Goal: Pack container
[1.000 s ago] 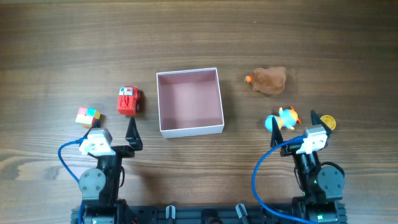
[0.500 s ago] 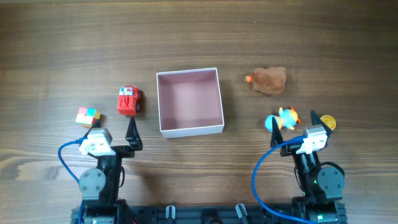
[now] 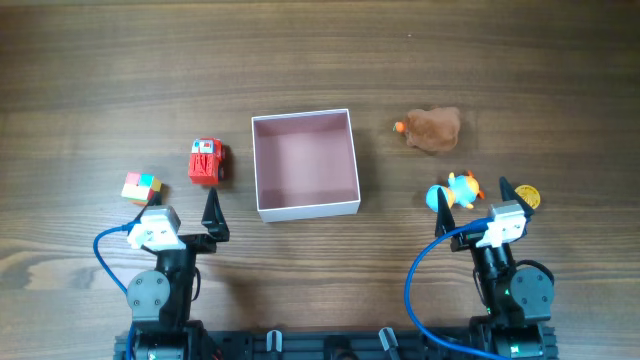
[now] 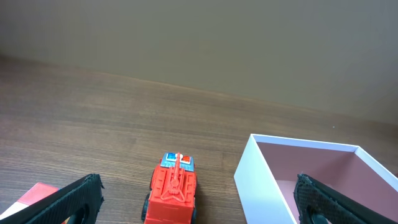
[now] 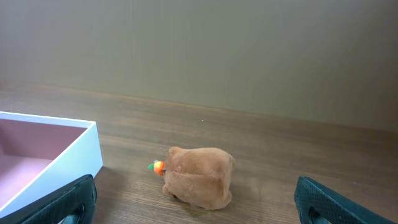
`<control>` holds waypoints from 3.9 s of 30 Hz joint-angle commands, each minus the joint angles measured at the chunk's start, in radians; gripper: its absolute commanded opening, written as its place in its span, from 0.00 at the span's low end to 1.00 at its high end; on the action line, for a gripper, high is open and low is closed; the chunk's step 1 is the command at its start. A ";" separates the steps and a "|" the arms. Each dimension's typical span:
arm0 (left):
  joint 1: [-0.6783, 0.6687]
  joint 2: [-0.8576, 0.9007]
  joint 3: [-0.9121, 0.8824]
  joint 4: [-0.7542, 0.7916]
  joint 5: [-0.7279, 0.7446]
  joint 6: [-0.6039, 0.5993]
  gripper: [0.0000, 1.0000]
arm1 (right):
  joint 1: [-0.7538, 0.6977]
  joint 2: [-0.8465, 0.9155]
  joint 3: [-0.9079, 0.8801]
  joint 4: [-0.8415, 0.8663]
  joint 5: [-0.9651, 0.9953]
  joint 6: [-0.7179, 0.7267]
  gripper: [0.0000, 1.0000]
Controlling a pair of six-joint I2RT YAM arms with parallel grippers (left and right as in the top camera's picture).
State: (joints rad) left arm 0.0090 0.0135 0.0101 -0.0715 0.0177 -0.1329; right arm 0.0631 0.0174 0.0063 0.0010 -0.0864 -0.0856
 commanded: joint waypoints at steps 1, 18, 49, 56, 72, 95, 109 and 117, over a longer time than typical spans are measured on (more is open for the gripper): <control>0.006 -0.007 -0.004 -0.004 0.019 -0.010 1.00 | 0.007 0.000 -0.001 0.004 -0.005 -0.016 1.00; 0.006 0.152 0.247 -0.156 0.038 -0.084 1.00 | 0.007 0.262 0.215 -0.141 -0.058 0.269 1.00; 0.006 1.771 1.308 -0.852 -0.005 0.078 1.00 | 0.001 1.280 1.347 -1.205 0.132 0.243 1.00; 0.006 1.861 1.308 -0.834 -0.008 0.105 1.00 | 0.001 1.280 1.347 -1.205 0.132 0.243 1.00; 0.006 1.877 1.296 -0.807 -0.015 0.209 0.81 | 0.001 1.280 1.347 -1.210 0.132 0.242 1.00; 0.006 1.918 1.276 -0.792 -0.019 0.215 0.50 | 0.001 1.281 1.347 -1.214 0.132 0.242 1.00; -0.003 1.880 1.289 -0.812 -0.018 0.177 0.04 | 0.001 1.286 1.347 -1.215 0.143 0.242 1.00; -0.188 1.614 1.399 -0.954 -0.019 0.008 0.04 | 0.001 1.286 1.347 -1.214 0.143 0.242 1.00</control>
State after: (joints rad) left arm -0.0910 1.7741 1.3472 -1.0161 -0.0044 -0.0254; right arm 0.0628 1.2922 1.3251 -1.2118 0.0349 0.1383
